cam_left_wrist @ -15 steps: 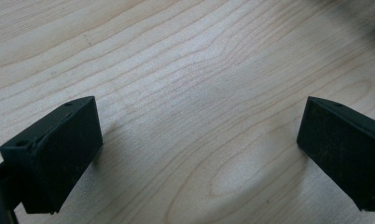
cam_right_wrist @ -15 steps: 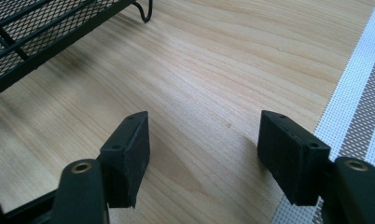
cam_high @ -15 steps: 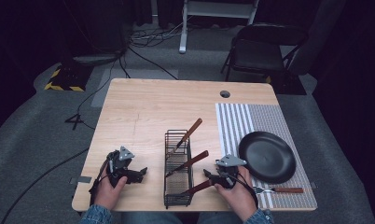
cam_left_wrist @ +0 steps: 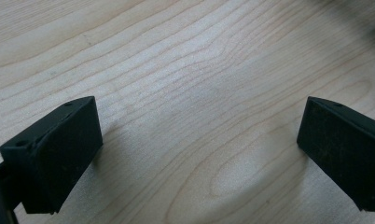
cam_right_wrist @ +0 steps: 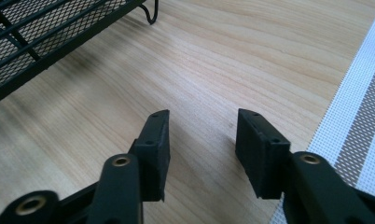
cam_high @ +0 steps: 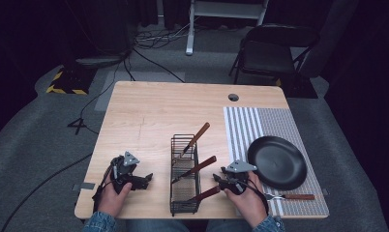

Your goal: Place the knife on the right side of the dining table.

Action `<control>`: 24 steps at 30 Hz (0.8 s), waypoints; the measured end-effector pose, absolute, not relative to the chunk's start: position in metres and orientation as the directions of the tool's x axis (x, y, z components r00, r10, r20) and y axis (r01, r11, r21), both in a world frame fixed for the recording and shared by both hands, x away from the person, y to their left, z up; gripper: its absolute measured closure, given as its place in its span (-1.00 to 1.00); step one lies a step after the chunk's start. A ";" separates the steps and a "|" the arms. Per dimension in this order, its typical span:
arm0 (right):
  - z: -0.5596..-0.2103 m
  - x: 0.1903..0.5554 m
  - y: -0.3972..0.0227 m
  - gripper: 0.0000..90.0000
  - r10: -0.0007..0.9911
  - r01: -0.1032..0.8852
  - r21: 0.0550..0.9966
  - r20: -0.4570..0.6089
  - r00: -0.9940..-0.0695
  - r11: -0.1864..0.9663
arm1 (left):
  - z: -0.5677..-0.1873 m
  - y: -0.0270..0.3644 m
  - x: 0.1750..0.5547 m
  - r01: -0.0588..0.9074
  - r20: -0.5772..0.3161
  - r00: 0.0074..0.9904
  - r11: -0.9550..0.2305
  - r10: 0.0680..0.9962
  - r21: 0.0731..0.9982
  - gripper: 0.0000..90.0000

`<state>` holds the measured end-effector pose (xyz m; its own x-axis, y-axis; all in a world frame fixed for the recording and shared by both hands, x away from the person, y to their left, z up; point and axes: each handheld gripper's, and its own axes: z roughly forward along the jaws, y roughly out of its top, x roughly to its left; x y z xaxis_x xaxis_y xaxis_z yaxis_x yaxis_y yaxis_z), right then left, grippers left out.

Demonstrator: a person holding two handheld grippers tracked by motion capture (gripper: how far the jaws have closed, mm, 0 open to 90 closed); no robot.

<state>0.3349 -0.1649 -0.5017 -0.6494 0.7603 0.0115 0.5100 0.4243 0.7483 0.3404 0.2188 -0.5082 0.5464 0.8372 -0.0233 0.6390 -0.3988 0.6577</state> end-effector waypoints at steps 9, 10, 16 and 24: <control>-0.469 0.341 -0.173 0.21 0.744 0.515 0.777 0.092 -0.662 0.362 | -0.508 0.219 0.340 0.639 -0.023 0.546 -0.399 0.837 0.658 -1.00; -0.469 0.341 -0.173 0.21 0.744 0.515 0.777 0.092 -0.662 0.362 | -0.508 0.219 0.340 0.639 -0.023 0.546 -0.399 0.837 0.658 -1.00; -0.447 0.349 -0.180 0.21 0.734 0.510 0.797 0.130 -0.667 0.323 | -0.508 0.219 0.340 0.639 -0.023 0.546 -0.399 0.837 0.658 -0.99; -0.424 0.355 -0.182 0.21 0.720 0.481 0.815 0.120 -0.684 0.322 | -0.508 0.219 0.340 0.639 -0.023 0.546 -0.399 0.837 0.657 -1.00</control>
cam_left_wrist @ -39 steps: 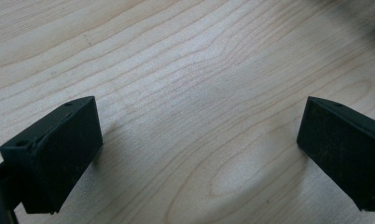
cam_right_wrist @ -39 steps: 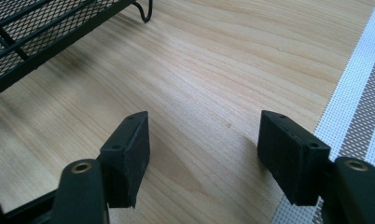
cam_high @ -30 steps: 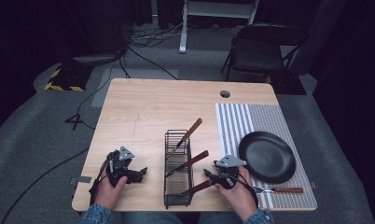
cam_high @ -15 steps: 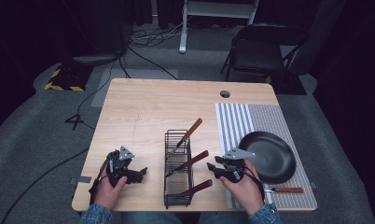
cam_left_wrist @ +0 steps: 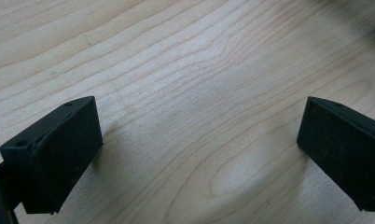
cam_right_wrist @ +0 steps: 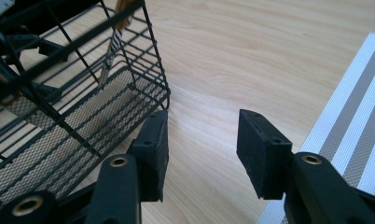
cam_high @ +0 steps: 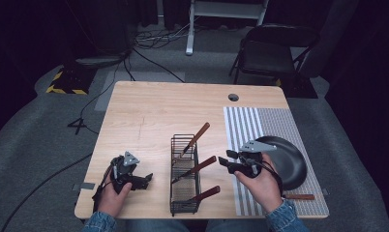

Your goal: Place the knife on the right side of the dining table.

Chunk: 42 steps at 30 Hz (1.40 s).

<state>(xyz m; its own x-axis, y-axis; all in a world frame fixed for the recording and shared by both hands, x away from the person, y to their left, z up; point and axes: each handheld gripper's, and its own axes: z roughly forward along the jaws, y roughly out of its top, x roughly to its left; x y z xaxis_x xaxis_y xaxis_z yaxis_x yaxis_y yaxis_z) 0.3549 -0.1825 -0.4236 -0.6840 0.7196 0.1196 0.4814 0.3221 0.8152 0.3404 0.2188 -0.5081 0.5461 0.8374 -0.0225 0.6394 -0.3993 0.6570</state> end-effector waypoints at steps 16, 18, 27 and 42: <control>-0.372 0.375 -0.170 0.21 0.649 0.445 0.840 0.154 -0.745 0.312 | -0.508 0.219 0.340 0.639 -0.022 0.547 -0.400 0.837 0.657 -0.99; -0.369 0.378 -0.167 0.20 0.647 0.438 0.842 0.149 -0.748 0.314 | -0.508 0.219 0.340 0.639 -0.022 0.547 -0.400 0.837 0.657 -0.99; -0.361 0.391 -0.159 0.19 0.642 0.443 0.845 0.164 -0.749 0.301 | -0.508 0.219 0.340 0.639 -0.022 0.547 -0.401 0.837 0.656 -1.00; -0.359 0.414 -0.140 0.22 0.630 0.466 0.836 0.199 -0.751 0.291 | -0.508 0.219 0.340 0.639 -0.022 0.547 -0.400 0.837 0.657 -1.00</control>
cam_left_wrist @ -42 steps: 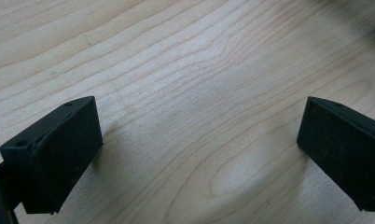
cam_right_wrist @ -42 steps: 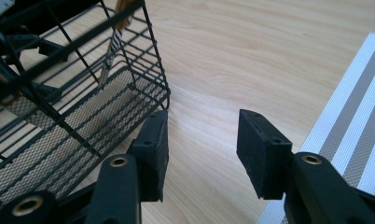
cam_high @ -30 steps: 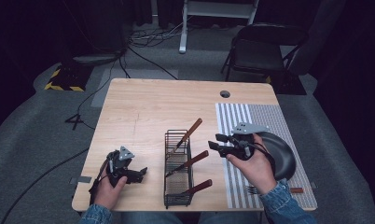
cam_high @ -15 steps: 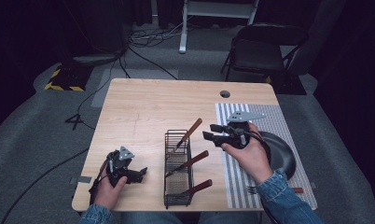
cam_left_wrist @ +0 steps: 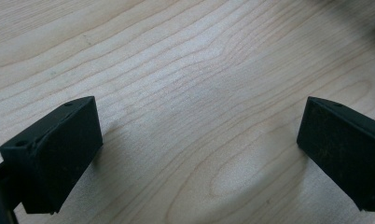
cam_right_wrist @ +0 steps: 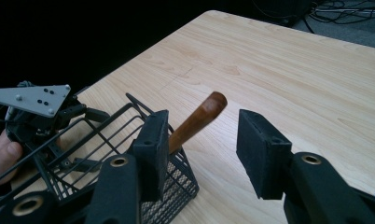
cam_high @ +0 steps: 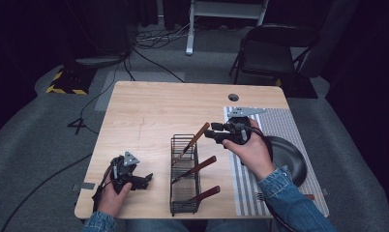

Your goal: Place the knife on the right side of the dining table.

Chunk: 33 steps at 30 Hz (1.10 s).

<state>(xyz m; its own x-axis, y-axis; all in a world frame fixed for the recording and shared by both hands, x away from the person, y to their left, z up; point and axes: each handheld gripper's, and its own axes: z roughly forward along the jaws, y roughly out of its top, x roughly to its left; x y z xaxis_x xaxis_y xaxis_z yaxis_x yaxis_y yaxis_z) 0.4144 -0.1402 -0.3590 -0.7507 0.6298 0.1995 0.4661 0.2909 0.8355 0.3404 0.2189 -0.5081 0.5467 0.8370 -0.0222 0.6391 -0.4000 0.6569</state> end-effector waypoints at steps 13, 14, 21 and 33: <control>-0.361 0.423 -0.129 0.30 0.620 0.499 0.824 0.249 -0.744 0.268 | -0.508 0.219 0.340 0.639 -0.022 0.546 -0.400 0.837 0.657 -1.00; -0.362 0.425 -0.128 0.33 0.620 0.503 0.822 0.252 -0.743 0.268 | -0.508 0.219 0.340 0.639 -0.023 0.546 -0.399 0.837 0.658 -1.00; -0.363 0.426 -0.128 0.43 0.623 0.503 0.819 0.246 -0.742 0.277 | -0.508 0.219 0.340 0.639 -0.024 0.546 -0.398 0.838 0.658 -1.00; -0.361 0.425 -0.130 0.53 0.597 0.490 0.830 0.257 -0.759 0.265 | -0.508 0.219 0.340 0.639 -0.023 0.546 -0.399 0.837 0.657 -1.00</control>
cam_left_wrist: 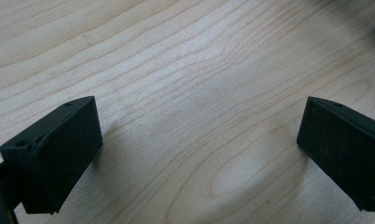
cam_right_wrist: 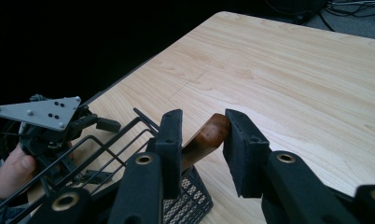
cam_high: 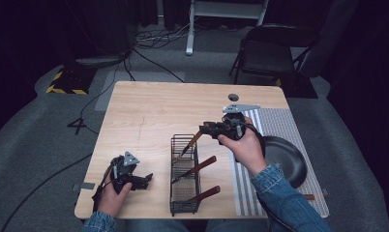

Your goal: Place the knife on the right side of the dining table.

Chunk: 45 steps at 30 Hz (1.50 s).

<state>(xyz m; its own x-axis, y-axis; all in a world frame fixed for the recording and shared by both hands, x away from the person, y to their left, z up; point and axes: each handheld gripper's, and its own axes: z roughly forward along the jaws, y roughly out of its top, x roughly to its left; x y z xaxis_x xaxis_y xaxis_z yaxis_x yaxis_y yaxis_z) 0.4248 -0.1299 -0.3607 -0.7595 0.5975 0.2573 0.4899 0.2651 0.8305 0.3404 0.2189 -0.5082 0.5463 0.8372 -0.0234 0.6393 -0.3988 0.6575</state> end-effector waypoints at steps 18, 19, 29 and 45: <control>-0.349 0.419 -0.130 0.79 0.517 0.500 0.838 0.334 -0.788 0.221 | -0.508 0.219 0.340 0.639 -0.023 0.546 -0.399 0.838 0.657 -1.00; -0.349 0.419 -0.130 0.79 0.517 0.500 0.838 0.334 -0.788 0.221 | -0.508 0.219 0.340 0.640 -0.022 0.547 -0.400 0.837 0.656 -1.00; -0.332 0.413 -0.132 0.81 0.537 0.451 0.868 0.285 -0.794 0.207 | -0.508 0.219 0.340 0.640 -0.023 0.546 -0.398 0.838 0.657 -1.00; -0.289 0.406 -0.153 0.81 0.543 0.437 0.883 0.285 -0.790 0.171 | -0.508 0.219 0.340 0.639 -0.022 0.546 -0.399 0.837 0.657 -1.00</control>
<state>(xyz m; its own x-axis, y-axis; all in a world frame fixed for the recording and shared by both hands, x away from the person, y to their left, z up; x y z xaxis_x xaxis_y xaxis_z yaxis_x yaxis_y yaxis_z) 0.4063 -0.1533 -0.2894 -0.7897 0.5430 0.2853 0.4369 0.1713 0.8831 0.3404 0.2188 -0.5081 0.5462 0.8374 -0.0224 0.6392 -0.3994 0.6572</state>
